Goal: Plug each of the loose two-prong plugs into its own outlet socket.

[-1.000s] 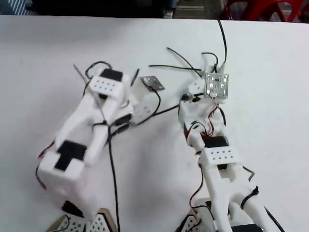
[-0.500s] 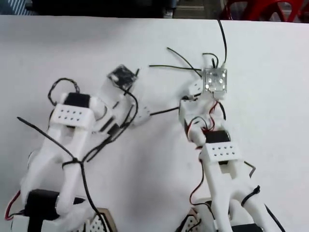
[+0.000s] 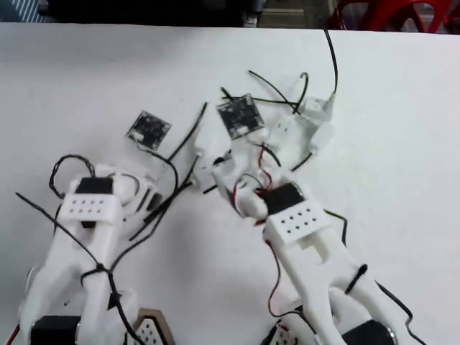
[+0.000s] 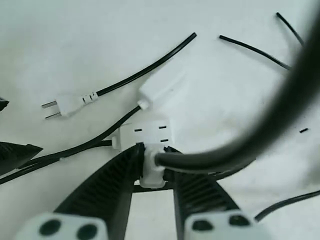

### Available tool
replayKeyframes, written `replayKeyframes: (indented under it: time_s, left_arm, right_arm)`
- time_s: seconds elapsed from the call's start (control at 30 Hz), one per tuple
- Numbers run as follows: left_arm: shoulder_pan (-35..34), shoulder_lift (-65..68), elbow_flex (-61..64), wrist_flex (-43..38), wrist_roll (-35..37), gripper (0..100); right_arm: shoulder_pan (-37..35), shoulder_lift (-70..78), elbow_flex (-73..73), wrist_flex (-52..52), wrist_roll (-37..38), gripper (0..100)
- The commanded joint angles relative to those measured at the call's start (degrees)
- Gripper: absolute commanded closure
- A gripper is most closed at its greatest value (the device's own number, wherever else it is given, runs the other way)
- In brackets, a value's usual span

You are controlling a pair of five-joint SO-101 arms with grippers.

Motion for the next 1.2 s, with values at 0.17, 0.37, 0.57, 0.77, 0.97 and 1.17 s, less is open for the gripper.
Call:
replayKeyframes:
  time_s: [0.17,0.37,0.57,0.77,0.97,1.17]
  left_arm:
    - [-3.30,-3.65,5.54,-7.74,0.88,75]
    - [-3.38,-3.65,5.71,-8.00,0.88,75]
    - [-3.38,-3.65,5.80,-8.00,0.88,75]
    - [-3.38,-3.65,5.80,-8.00,0.88,75]
    - [-3.38,-3.65,5.80,-8.00,0.88,75]
    - [-3.38,-3.65,5.80,-8.00,0.88,75]
  right_arm:
    - [-3.65,12.62,-16.44,3.03,0.53,98.1]
    - [-0.92,25.98,-19.87,-0.22,0.53,98.1]
    - [2.33,31.43,-19.96,-6.29,2.29,98.1]
    - [2.68,31.87,-18.99,-6.55,2.64,98.1]
    - [2.59,31.34,-14.68,-7.96,2.99,98.1]
    - [2.24,31.34,-11.25,-7.96,3.16,98.1]
